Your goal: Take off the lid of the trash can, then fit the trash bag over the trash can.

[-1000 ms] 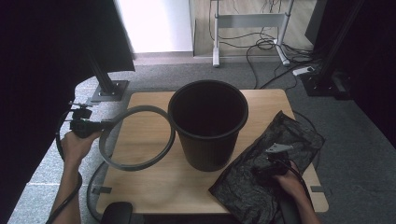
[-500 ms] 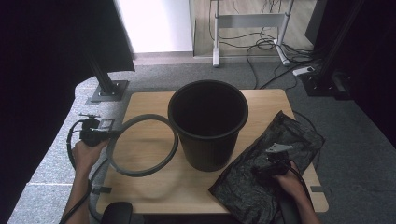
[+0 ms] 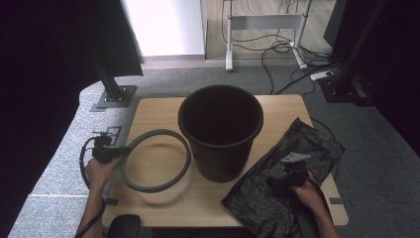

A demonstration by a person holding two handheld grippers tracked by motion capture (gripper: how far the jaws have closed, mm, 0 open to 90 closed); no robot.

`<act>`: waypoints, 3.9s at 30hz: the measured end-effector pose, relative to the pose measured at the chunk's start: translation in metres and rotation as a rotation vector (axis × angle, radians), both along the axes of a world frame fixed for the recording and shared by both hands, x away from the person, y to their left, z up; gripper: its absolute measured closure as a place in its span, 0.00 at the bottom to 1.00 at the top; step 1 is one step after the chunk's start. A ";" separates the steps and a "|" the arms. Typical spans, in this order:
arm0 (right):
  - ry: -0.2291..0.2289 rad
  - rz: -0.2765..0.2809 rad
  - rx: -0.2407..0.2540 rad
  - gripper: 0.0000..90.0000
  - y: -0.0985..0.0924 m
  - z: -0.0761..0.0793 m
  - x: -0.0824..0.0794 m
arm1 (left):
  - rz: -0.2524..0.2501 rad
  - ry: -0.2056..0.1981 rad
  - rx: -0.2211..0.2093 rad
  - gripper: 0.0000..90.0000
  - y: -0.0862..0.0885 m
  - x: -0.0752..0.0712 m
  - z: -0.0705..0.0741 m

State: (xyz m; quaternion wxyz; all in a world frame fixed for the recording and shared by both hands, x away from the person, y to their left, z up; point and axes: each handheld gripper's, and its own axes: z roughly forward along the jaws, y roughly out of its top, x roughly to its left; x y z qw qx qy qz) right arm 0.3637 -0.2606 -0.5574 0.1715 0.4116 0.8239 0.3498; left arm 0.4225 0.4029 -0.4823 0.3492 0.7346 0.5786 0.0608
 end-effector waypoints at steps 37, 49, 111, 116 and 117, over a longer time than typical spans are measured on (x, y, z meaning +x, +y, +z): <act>0.002 -0.002 0.001 0.00 0.000 0.000 0.000 | -0.006 -0.106 0.269 0.55 -0.040 -0.004 -0.050; 0.002 -0.004 0.001 0.00 0.000 0.000 0.000 | -0.070 -0.132 0.272 0.17 -0.049 -0.011 -0.057; 0.137 0.077 -0.064 0.18 0.001 0.022 -0.004 | -0.095 -0.157 0.263 0.00 -0.057 -0.015 -0.064; 0.102 0.053 -0.080 0.38 -0.005 0.019 -0.009 | -0.093 -0.157 0.264 0.00 -0.057 -0.016 -0.064; 0.102 0.052 -0.079 0.49 -0.008 0.020 -0.011 | -0.091 -0.157 0.264 0.00 -0.058 -0.016 -0.064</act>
